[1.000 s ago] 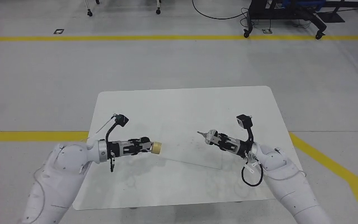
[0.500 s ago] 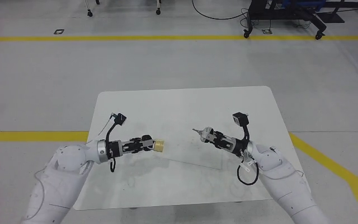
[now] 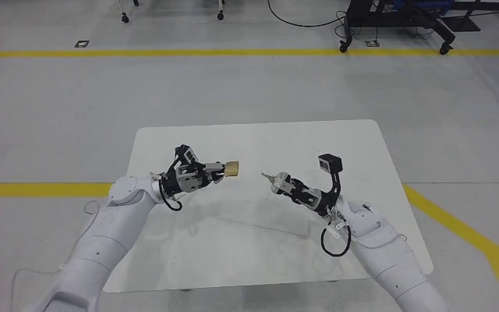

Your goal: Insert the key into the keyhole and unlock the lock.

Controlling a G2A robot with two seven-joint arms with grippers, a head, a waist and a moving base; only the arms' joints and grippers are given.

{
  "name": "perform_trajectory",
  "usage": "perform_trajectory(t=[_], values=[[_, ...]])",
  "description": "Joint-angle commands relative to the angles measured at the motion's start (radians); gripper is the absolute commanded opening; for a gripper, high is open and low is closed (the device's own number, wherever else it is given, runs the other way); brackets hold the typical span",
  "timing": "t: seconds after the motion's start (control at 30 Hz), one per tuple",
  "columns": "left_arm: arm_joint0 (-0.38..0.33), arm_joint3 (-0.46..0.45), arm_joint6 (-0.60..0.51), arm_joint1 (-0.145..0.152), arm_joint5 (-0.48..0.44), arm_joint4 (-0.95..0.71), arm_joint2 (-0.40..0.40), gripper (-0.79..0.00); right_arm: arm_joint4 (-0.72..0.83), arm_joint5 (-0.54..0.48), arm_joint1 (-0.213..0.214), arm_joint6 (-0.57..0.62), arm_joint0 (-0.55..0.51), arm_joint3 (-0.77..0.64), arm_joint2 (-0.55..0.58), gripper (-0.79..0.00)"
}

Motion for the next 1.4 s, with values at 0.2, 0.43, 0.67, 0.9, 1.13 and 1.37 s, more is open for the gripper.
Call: perform_trajectory(t=[0.2, 0.43, 0.67, 0.9, 1.13, 1.37], values=[[0.097, -0.161, -0.077, 0.011, -0.086, -0.040, -0.048, -0.785, 0.050, 0.068, -0.007, -0.067, -0.008, -0.024, 0.013, -0.785], [0.179, -0.283, -0.134, 0.029, -0.226, 0.078, -0.083, -0.785, 0.146, 0.106, -0.027, -0.078, 0.002, -0.010, -0.001, -0.785], [0.202, -0.333, -0.153, 0.034, -0.207, 0.114, -0.087, -0.785, 0.067, 0.168, -0.045, -0.059, 0.020, 0.000, -0.035, -0.785], [0.173, -0.280, -0.119, 0.028, -0.241, 0.158, -0.078, -0.785, 0.014, 0.185, -0.052, 0.000, -0.003, -0.041, -0.061, -0.785], [0.157, -0.251, -0.101, 0.024, -0.253, 0.178, -0.074, -0.785, 0.023, 0.174, -0.054, 0.021, -0.023, -0.063, -0.046, -0.785], [0.148, -0.231, -0.075, 0.019, -0.249, 0.184, -0.072, -0.785, 0.045, 0.171, -0.052, 0.076, -0.040, -0.078, -0.033, -0.785]])
